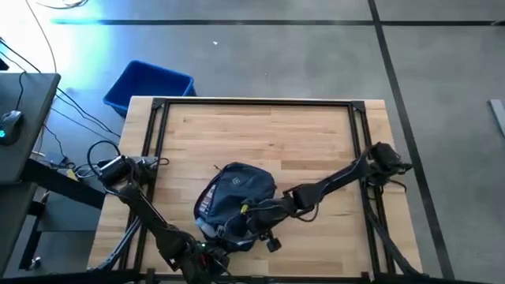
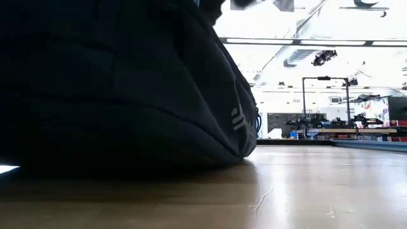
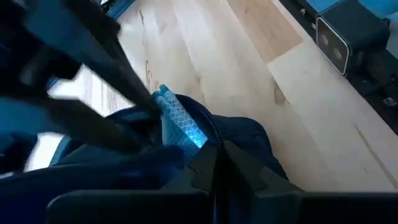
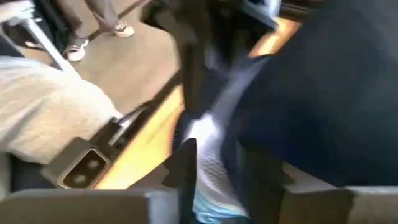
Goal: Unpack backpack
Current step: Adjust the white zip bag in the bag, then close the backpack
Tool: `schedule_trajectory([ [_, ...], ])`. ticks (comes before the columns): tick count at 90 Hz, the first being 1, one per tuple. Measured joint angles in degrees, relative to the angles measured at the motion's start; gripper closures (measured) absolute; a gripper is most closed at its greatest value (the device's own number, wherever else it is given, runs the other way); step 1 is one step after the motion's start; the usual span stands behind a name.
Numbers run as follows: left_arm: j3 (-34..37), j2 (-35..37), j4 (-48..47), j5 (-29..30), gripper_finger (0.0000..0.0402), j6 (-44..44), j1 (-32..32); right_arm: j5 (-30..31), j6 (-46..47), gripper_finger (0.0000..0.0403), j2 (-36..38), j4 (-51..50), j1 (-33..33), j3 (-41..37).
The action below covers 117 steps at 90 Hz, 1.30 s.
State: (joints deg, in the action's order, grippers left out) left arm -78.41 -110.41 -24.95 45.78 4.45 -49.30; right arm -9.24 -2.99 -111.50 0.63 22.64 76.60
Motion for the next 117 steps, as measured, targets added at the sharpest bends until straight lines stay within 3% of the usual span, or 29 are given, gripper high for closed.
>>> schedule_trajectory([
  [30,0.04,0.0,-0.81,1.89,0.0402,1.16,0.17,-2.89,-2.01,0.0396,-1.35,-1.34,-0.1,-0.05],
  [60,0.07,-0.04,-0.53,6.43,0.0402,3.5,0.26,-3.22,-2.07,0.0402,-6.3,-4.36,-2.03,-0.03],
  [92,0.07,-0.04,-0.79,6.65,0.0402,6.52,-0.54,6.09,-3.53,0.0403,-3.91,-15.72,-2.55,0.01],
  [117,0.04,-0.04,-0.68,5.24,0.0402,9.02,2.7,14.13,-4.76,0.0403,5.97,-22.98,-0.53,-0.13],
])
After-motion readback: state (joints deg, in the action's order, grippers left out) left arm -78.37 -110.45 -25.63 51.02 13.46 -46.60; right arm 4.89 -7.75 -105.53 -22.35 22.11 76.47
